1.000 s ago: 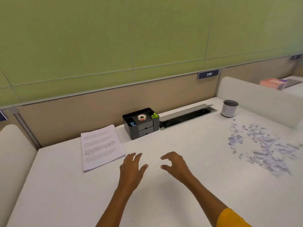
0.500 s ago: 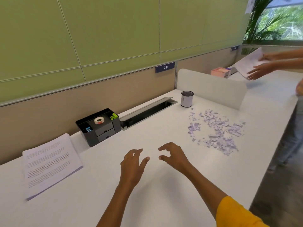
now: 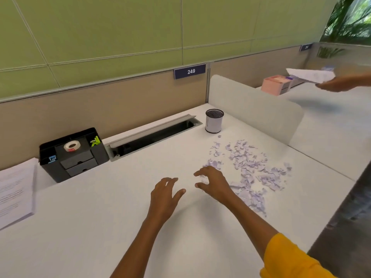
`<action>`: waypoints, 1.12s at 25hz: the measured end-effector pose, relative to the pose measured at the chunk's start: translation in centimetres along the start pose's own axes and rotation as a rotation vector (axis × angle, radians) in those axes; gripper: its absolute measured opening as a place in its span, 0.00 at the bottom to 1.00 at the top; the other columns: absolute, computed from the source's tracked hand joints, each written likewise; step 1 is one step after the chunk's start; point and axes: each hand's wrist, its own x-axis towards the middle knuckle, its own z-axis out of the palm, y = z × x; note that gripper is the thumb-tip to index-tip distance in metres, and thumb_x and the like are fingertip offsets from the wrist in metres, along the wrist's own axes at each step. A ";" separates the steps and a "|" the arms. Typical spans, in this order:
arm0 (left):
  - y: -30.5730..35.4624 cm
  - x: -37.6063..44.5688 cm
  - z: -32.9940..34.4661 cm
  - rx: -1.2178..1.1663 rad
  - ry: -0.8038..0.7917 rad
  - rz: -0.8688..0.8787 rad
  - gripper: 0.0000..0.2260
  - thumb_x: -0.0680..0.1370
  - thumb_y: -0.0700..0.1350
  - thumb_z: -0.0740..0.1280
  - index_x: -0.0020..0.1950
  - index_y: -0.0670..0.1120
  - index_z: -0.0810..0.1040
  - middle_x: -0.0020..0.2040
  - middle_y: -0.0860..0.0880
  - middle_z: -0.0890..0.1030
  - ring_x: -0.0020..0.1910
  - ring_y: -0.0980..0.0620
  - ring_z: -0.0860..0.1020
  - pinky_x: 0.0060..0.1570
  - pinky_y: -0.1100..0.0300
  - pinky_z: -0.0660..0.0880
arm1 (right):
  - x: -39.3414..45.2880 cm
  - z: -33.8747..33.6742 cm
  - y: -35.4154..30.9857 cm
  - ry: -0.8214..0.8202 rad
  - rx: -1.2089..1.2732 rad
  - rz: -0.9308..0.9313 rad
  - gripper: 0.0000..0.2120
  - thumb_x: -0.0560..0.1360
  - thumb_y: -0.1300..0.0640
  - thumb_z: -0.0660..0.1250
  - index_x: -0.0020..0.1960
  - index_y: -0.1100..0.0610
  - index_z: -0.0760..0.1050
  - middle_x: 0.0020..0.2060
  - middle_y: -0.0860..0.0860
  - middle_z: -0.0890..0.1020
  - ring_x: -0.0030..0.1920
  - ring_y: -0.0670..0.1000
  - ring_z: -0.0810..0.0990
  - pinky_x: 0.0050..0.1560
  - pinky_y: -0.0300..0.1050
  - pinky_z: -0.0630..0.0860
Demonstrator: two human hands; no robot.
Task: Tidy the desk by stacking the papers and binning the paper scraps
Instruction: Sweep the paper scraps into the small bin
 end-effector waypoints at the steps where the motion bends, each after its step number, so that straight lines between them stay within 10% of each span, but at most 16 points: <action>1: 0.6 0.7 0.8 0.011 0.006 -0.005 0.21 0.77 0.56 0.63 0.67 0.48 0.71 0.67 0.48 0.71 0.66 0.49 0.68 0.65 0.55 0.64 | 0.9 -1.0 1.2 -0.009 0.004 0.000 0.16 0.72 0.56 0.72 0.59 0.53 0.78 0.58 0.49 0.77 0.59 0.48 0.75 0.54 0.35 0.67; 13: 2.5 4.0 5.9 0.106 -0.120 -0.108 0.27 0.76 0.57 0.64 0.73 0.49 0.64 0.76 0.49 0.59 0.75 0.50 0.56 0.72 0.56 0.52 | 8.7 -4.5 9.3 -0.059 -0.002 0.024 0.08 0.69 0.59 0.70 0.46 0.50 0.80 0.46 0.47 0.75 0.47 0.46 0.73 0.48 0.40 0.68; 18: 0.6 4.0 6.8 0.233 -0.107 -0.120 0.54 0.60 0.77 0.27 0.76 0.48 0.56 0.78 0.49 0.47 0.76 0.48 0.45 0.71 0.59 0.39 | 9.6 -2.7 9.7 -0.212 -0.260 -0.015 0.20 0.76 0.58 0.64 0.68 0.49 0.72 0.70 0.53 0.68 0.69 0.56 0.66 0.67 0.50 0.64; 28: -1.7 2.9 7.5 0.237 -0.039 -0.132 0.54 0.61 0.74 0.22 0.76 0.49 0.58 0.77 0.47 0.51 0.76 0.47 0.48 0.72 0.54 0.39 | 6.7 -3.6 10.2 -0.061 -0.199 0.035 0.08 0.74 0.65 0.66 0.50 0.60 0.83 0.49 0.57 0.81 0.50 0.54 0.79 0.43 0.38 0.67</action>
